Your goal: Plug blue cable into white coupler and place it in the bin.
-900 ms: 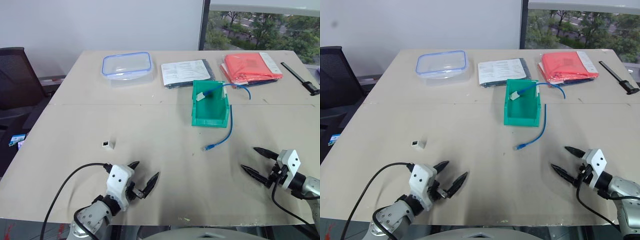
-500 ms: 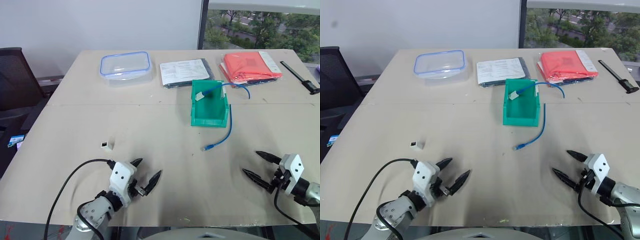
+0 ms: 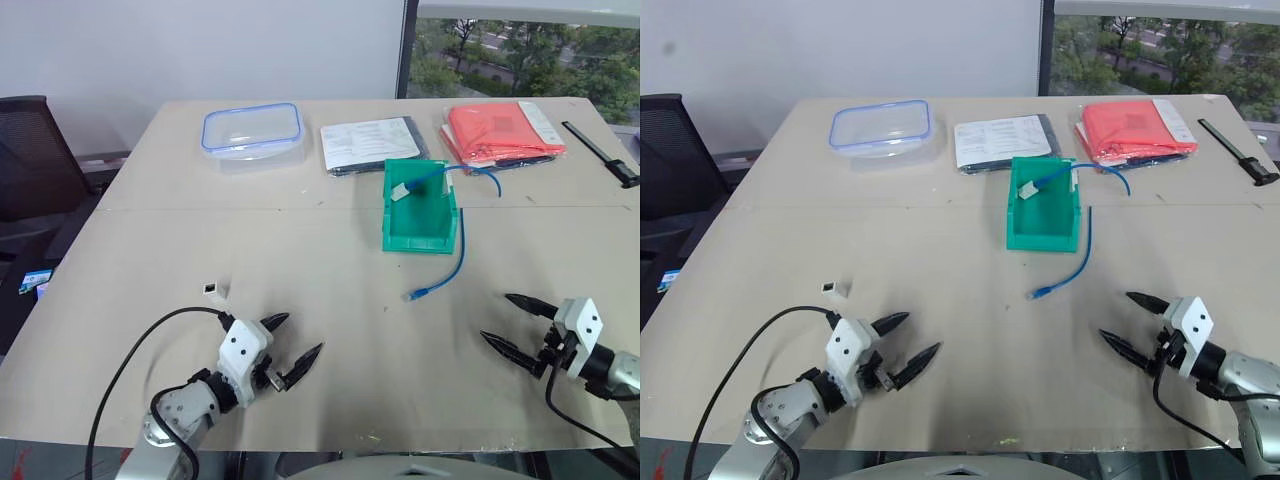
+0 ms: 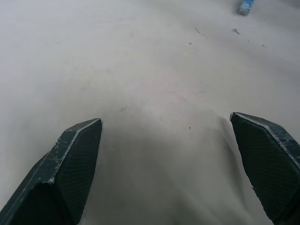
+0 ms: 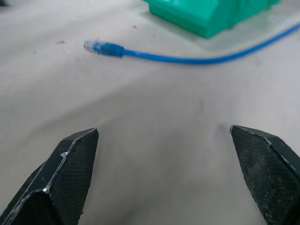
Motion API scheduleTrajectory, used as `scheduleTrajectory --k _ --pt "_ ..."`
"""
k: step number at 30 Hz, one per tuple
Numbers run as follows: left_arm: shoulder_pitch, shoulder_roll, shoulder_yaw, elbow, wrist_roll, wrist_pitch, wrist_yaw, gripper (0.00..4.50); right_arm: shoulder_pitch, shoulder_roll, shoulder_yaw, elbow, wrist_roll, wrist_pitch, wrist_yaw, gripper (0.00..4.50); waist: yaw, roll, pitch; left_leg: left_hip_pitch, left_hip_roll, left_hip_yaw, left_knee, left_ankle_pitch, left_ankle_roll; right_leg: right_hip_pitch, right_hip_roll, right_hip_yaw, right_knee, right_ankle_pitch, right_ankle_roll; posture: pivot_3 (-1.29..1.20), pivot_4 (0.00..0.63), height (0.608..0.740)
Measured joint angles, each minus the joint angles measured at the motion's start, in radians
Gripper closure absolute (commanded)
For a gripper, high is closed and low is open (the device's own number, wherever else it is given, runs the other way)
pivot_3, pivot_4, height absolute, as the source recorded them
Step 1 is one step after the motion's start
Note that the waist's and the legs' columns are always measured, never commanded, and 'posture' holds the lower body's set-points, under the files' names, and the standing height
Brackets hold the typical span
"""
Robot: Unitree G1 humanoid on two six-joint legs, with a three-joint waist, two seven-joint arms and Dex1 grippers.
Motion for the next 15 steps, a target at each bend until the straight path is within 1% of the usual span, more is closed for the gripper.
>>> scheduleTrajectory --k 3,4,6,7,8,9,15 --pt "-0.056 0.072 0.003 -0.004 -0.032 0.038 -0.066 0.00 -0.100 -0.037 0.060 -0.036 -0.009 0.041 0.028 0.07 -0.007 0.001 0.002 -0.001 0.000 0.000 0.000 0.000 0.000 -0.001 0.000 0.000 0.000 0.000 0.000 0.00 0.150 0.740" --pt "-0.079 0.086 0.010 -0.019 -0.055 0.058 -0.085 0.00 -0.134 -0.048 0.081 -0.041 -0.017 0.050 0.038 0.07 -0.008 0.000 0.003 -0.001 0.000 0.000 0.000 0.000 0.000 -0.001 0.000 0.000 0.000 0.000 0.000 0.00 0.150 0.740" --pt "-0.148 0.148 0.015 -0.045 -0.104 0.105 -0.147 0.00 -0.253 -0.072 0.156 -0.021 -0.059 0.059 0.079 0.07 -0.011 -0.003 0.006 -0.002 0.000 -0.002 0.000 0.000 0.000 -0.002 0.000 -0.002 0.000 0.000 0.000 0.00 0.150 0.740" --pt "-0.162 0.159 0.017 -0.049 -0.111 0.112 -0.158 0.00 -0.275 -0.072 0.168 -0.015 -0.067 0.056 0.087 0.07 -0.014 -0.004 0.007 -0.003 0.000 -0.002 0.000 0.000 -0.001 -0.002 0.000 -0.003 0.000 0.000 0.000 0.00 0.150 0.740" --pt "-0.185 0.187 0.025 -0.060 -0.126 0.125 -0.188 0.00 -0.332 -0.071 0.206 0.017 -0.089 0.046 0.112 0.07 -0.018 -0.005 0.007 -0.002 0.000 -0.002 0.000 0.001 -0.002 -0.002 0.000 -0.003 0.000 0.001 0.000 0.00 0.150 0.740" --pt "-0.201 0.203 0.029 -0.068 -0.140 0.136 -0.207 0.00 -0.364 -0.070 0.230 0.044 -0.102 0.037 0.129 0.07 -0.019 -0.005 0.008 -0.003 0.000 -0.002 -0.001 0.003 -0.005 -0.003 0.000 -0.003 -0.001 0.001 0.000 0.00 0.150 0.740" --pt "-0.251 0.285 0.050 -0.104 -0.214 0.207 -0.284 0.00 -0.531 -0.040 0.376 0.207 -0.180 0.000 0.243 0.07 -0.025 -0.007 0.010 -0.004 0.000 -0.002 -0.004 0.003 -0.005 -0.006 0.000 -0.002 -0.002 0.001 0.001 0.00 0.150 0.740"
